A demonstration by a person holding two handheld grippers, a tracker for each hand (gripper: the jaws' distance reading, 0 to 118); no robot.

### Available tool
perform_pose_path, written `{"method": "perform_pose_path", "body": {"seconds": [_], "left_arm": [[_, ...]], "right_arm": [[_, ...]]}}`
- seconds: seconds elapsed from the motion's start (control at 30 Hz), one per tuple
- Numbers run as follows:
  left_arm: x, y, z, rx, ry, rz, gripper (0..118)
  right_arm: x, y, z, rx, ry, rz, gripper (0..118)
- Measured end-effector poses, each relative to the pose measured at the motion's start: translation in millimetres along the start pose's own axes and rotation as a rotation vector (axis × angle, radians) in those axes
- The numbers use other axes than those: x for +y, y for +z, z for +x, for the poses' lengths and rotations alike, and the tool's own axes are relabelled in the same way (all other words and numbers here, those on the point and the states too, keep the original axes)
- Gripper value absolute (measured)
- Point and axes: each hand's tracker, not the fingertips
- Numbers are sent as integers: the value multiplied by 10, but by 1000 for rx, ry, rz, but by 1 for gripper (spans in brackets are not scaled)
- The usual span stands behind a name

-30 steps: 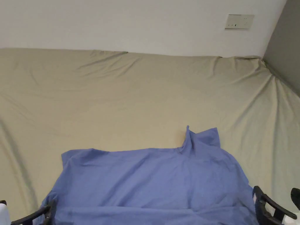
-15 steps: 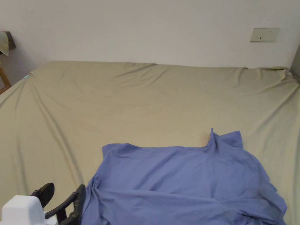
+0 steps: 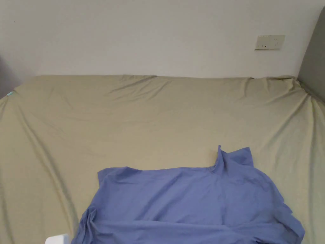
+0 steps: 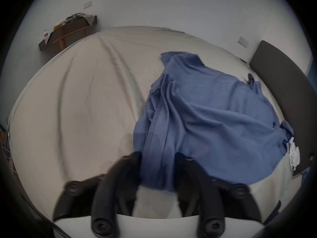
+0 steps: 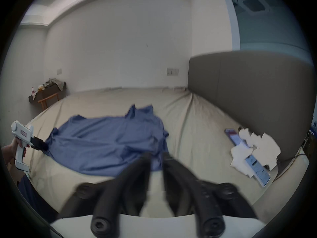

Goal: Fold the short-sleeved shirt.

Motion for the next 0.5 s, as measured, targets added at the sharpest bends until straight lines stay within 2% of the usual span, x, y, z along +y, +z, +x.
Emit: {"method": "perform_pose_path", "body": {"seconds": [0.03,0.07,0.1,0.17,0.2,0.27,0.37,0.4,0.43,0.47,0.5], "left_arm": [[5,59,1,-63,15,10,7],[-2,128,20,-111,59,24,7],[6,184,21,-78,55,35,7],[21,345,30,-100,53,62,7],[21,384,30,-106,55,64,7],[49,520,95,-116,60,65,7],[19,572,137,-108,52,65,7],[35,569,137,-106,49,64,7],[33,563,152,-102,47,58,7],[23,559,169,-99,46,52,7],[8,558,193,-112,62,40,7]], "right_arm": [[-42,-133,52,11,-21,-40,77],[-58,-310,88,14,-40,-82,105],[-60,-466,115,20,-34,-126,118],[-92,-857,194,50,-50,-173,118],[-97,-1048,229,19,-28,-219,118],[-111,-1492,277,24,-19,-363,118],[-145,-1857,363,25,-53,-419,118],[-131,-1948,365,42,-56,-430,115],[-95,-2033,333,50,-53,-446,106],[-71,-2076,292,79,-37,-471,92],[-42,-2080,238,52,6,-480,87]]}}
